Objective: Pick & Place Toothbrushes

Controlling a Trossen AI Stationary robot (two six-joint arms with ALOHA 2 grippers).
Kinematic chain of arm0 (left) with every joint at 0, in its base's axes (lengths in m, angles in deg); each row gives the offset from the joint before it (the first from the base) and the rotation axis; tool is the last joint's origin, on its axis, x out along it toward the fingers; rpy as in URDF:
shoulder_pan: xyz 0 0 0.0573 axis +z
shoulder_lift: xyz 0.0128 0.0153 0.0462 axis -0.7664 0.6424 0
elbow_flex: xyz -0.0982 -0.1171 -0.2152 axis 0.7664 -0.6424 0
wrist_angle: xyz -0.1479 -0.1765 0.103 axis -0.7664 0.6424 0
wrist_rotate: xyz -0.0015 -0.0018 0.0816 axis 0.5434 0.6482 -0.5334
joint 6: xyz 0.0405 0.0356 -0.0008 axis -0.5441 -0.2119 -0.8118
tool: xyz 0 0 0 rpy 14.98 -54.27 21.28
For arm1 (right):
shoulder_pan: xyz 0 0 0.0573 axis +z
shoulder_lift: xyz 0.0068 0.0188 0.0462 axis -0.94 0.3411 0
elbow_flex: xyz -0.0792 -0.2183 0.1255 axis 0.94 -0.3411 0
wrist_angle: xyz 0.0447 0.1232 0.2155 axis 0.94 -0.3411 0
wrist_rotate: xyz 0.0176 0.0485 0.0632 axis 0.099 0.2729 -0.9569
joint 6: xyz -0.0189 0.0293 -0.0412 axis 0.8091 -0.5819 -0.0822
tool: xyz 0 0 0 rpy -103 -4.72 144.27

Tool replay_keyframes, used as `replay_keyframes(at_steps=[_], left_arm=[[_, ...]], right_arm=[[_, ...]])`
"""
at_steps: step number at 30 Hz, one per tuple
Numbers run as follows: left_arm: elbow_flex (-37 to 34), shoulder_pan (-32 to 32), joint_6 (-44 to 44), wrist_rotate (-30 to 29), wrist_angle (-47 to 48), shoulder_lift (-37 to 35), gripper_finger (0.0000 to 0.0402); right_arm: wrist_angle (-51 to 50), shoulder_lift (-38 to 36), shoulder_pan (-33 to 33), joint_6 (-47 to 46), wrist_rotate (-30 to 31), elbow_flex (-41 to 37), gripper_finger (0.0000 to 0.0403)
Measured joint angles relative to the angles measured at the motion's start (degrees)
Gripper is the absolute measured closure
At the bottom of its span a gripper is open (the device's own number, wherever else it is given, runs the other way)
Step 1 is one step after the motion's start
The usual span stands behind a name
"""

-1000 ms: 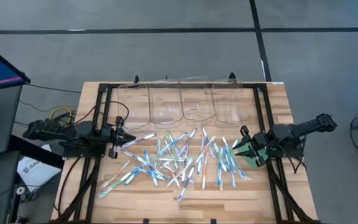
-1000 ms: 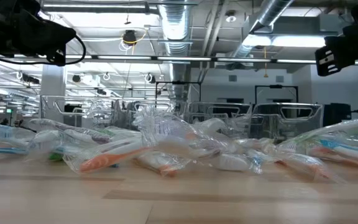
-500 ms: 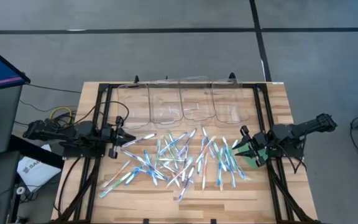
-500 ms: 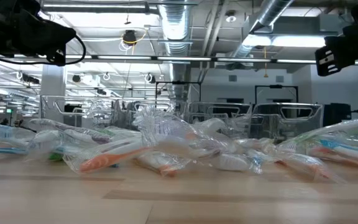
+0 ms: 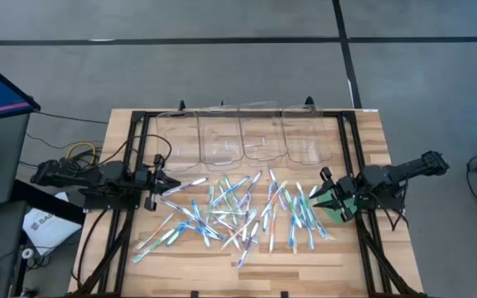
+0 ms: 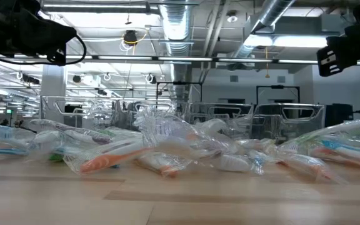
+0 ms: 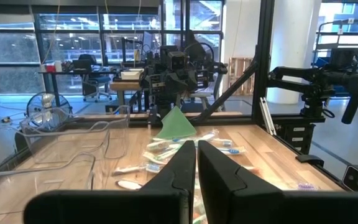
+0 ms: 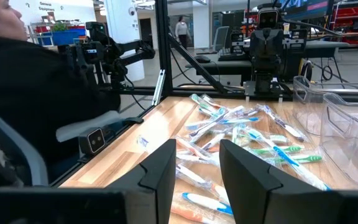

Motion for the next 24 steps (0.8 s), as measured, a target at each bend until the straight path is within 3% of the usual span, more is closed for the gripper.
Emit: replay_keyframes(at_steps=[24], left_arm=[[0.01,0.00,0.00,0.00,-0.74,0.00,0.0389]], right_arm=[[0.01,0.02,0.01,0.00,0.00,0.00,0.0285]])
